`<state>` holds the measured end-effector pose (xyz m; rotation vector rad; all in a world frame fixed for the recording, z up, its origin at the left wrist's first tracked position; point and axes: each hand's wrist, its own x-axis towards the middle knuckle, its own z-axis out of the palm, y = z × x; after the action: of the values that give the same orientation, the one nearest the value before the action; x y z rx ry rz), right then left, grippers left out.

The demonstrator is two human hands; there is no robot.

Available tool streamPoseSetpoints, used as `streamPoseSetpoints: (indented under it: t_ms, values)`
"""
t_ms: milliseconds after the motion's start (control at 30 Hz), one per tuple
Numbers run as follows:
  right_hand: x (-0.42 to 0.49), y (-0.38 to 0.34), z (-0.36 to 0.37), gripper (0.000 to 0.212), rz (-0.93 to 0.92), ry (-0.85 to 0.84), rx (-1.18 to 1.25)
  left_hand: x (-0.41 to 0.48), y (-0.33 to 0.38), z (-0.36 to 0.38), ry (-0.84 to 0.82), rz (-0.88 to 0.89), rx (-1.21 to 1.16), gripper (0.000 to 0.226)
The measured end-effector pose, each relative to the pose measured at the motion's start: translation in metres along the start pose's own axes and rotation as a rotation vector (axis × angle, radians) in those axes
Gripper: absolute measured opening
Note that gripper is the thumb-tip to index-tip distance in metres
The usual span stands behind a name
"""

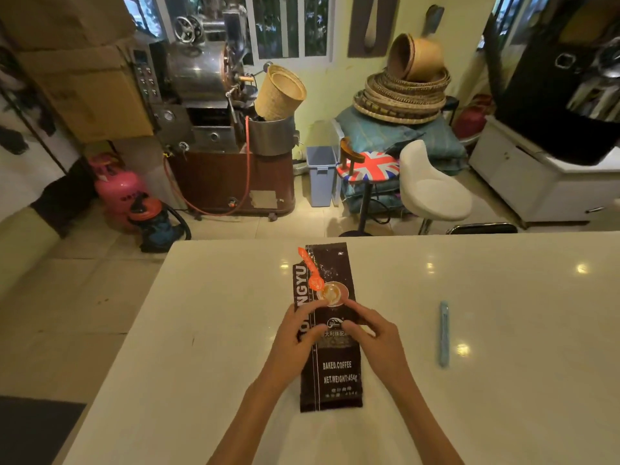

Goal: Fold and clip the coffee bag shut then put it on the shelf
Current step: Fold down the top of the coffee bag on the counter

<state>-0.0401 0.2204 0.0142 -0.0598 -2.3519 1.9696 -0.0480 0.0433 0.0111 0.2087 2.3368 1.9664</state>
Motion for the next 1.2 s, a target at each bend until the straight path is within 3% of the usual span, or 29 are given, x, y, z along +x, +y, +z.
streamPoseSetpoints:
  t_ms: [67,167,300,400,500,600,667,733,833,900,1000,1100,1200]
  values:
    - [0.004,0.002,-0.003,0.042,-0.03,0.023,-0.038,0.0,-0.002,-0.005,-0.006,-0.018,0.071,0.05]
    - [0.008,0.007,0.001,0.043,-0.057,0.1,-0.088,0.005,0.001,-0.006,0.149,-0.056,0.02,0.051]
    - [0.012,0.009,0.006,0.028,-0.007,0.179,-0.1,0.013,0.002,0.001,0.293,-0.081,0.131,0.033]
    - [0.01,0.01,0.002,0.029,-0.023,0.217,-0.231,0.013,0.002,0.001,0.347,-0.073,0.266,0.02]
    - [0.01,0.01,-0.007,0.029,-0.086,0.226,-0.267,0.012,-0.001,-0.005,0.282,-0.104,0.171,0.017]
    - [0.006,0.0,-0.008,0.021,0.009,0.138,0.075,0.003,0.006,0.004,0.19,-0.13,-0.065,0.004]
    - [-0.001,-0.012,0.0,0.014,0.081,0.149,0.343,-0.001,0.012,0.016,0.288,-0.137,-0.087,0.008]
    - [-0.007,-0.017,0.01,0.017,0.088,0.15,0.391,-0.002,0.016,0.028,0.431,-0.163,-0.072,0.015]
    - [-0.008,-0.009,0.019,0.034,0.144,0.06,0.246,-0.004,0.017,0.031,0.547,-0.183,-0.114,0.021]
    - [-0.006,-0.002,0.021,0.022,0.146,0.134,0.092,-0.008,0.015,0.03,0.46,-0.192,-0.147,0.019]
    - [-0.001,0.001,0.02,0.039,0.121,0.274,-0.003,-0.016,0.016,0.04,0.262,-0.243,-0.22,0.018]
    - [0.0,-0.007,0.024,0.045,0.142,0.252,0.042,-0.016,0.017,0.04,0.348,-0.233,-0.156,0.018]
    - [-0.008,-0.009,0.036,0.031,0.14,0.131,-0.099,-0.012,0.018,0.03,0.425,-0.179,-0.091,0.021]
